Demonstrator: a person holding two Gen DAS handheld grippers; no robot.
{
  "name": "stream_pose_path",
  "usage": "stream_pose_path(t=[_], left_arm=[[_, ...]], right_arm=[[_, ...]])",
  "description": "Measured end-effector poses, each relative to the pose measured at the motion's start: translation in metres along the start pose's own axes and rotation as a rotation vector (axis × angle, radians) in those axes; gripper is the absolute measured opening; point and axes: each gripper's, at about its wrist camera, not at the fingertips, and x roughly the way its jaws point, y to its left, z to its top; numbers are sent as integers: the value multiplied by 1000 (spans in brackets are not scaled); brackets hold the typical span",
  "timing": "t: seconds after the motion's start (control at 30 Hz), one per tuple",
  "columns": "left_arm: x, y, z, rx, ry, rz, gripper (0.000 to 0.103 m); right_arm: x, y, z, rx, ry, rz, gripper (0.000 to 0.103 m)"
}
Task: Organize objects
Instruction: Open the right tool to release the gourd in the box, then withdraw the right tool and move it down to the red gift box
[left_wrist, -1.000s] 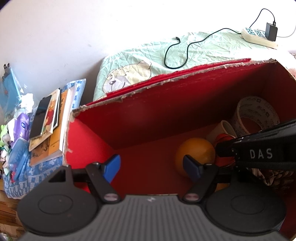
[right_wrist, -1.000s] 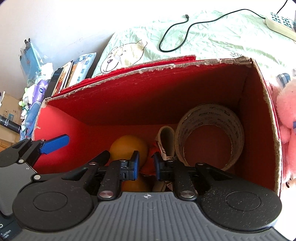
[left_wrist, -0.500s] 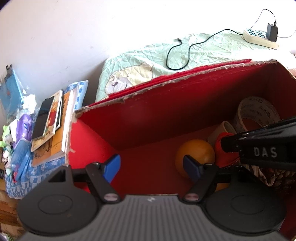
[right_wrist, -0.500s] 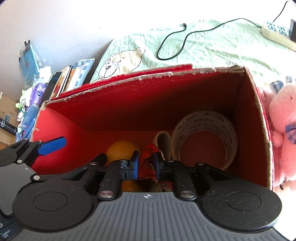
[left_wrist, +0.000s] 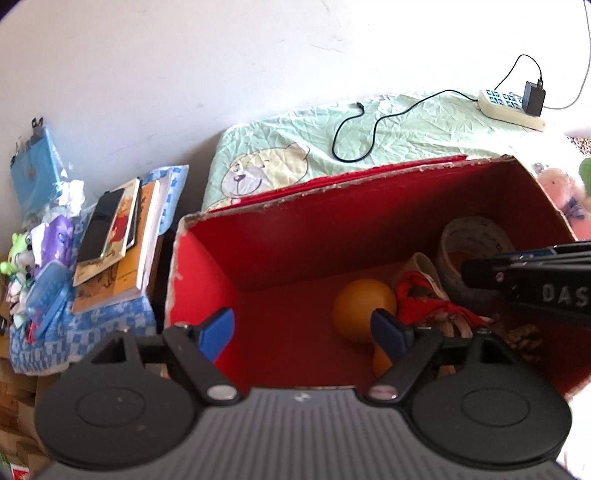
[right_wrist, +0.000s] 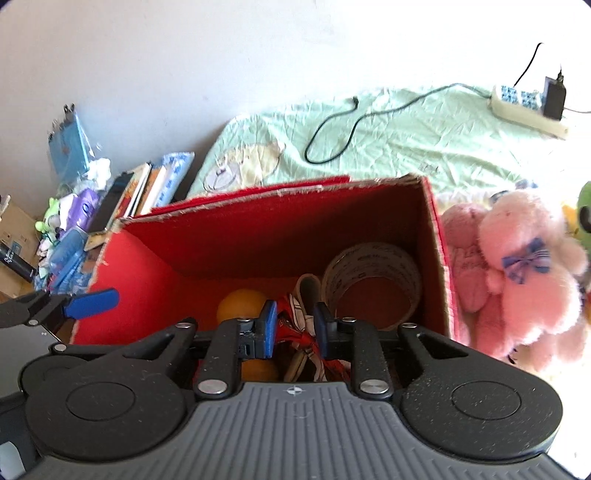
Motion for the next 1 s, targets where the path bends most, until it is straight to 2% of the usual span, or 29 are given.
stream_pose_path(t=[0.13,0.3,0.43,0.6,0.93,1.0], left_arm=[[-16,1,-6,-21,-7,-14,84],[-36,1,-12,-33,-31,-27,85],[-49,-1,-20,-20,-53,-5,88],[-61,1,-30,-20,-59,-10,91],[-75,-2,-48,-4,-48,-20,93],[-78,-3,-52,-4,-44,-18,93]], right_arm=[[-16,1,-5,18,-41,33,32],[-32,8,-16,-2,-84,38,32],[-42,7,-24,26,-100,55,32],[-55,11,-35,17,-133,35,32],[-72,12,-60,20,-133,40,33],[-74,9,-65,30,-127,43,36]])
